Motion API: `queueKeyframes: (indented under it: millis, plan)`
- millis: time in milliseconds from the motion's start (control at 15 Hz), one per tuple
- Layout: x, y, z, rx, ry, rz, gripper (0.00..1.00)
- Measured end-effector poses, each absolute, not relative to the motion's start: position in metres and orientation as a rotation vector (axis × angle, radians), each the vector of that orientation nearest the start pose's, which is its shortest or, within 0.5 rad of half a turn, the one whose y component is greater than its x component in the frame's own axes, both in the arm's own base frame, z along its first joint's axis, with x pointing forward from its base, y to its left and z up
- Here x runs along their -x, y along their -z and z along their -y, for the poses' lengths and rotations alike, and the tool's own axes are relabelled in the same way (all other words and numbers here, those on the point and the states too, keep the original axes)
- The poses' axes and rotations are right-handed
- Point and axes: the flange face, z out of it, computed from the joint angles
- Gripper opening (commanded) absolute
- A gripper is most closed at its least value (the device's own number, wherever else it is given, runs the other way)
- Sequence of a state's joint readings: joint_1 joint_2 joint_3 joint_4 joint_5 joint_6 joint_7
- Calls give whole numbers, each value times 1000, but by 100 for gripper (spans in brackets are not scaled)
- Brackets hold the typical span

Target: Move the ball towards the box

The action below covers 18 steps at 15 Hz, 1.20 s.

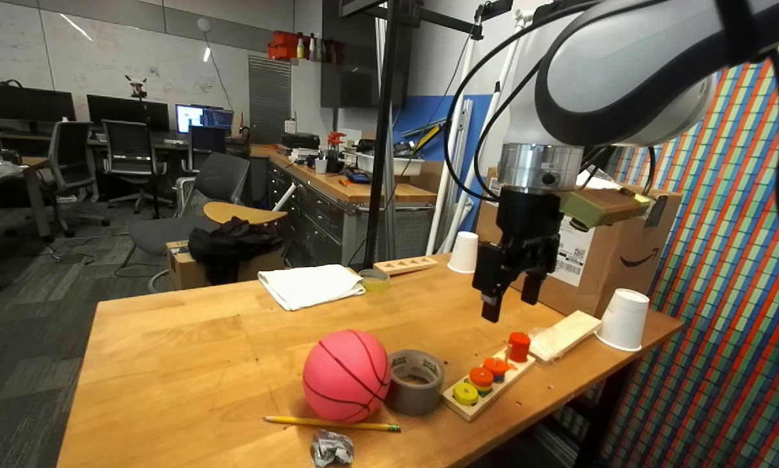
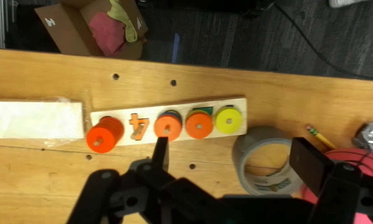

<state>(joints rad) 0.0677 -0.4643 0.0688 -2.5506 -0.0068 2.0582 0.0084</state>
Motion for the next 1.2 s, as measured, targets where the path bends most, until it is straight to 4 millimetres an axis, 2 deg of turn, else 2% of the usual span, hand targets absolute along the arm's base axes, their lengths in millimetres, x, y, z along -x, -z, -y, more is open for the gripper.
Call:
queueKeyframes:
  millis: [400,667,933,1200]
  plan:
    - [-330,-437,-186,3117,112,463,100]
    - [-303,-429,-256,3066,164,671,100]
    - [-299,-414,-313,2996,186,844,100]
    - [-321,-395,-344,2941,140,919,100]
